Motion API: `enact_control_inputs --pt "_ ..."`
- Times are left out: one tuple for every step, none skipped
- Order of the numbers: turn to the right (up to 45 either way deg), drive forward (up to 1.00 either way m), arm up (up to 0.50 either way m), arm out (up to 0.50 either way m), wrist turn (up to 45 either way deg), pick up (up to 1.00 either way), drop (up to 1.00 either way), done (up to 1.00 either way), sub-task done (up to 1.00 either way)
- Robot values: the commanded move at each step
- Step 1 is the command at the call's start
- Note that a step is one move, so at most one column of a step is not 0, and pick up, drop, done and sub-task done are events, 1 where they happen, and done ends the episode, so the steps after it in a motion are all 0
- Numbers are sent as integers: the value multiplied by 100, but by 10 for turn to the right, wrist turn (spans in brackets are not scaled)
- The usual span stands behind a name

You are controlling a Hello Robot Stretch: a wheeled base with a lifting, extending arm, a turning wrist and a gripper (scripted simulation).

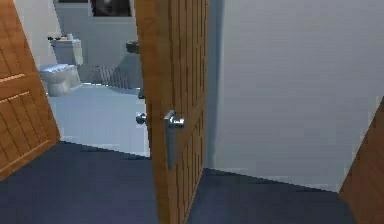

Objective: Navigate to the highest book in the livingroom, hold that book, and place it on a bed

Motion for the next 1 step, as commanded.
enact_control_inputs --pt "150 0 0 0 0 0 0 0 0"
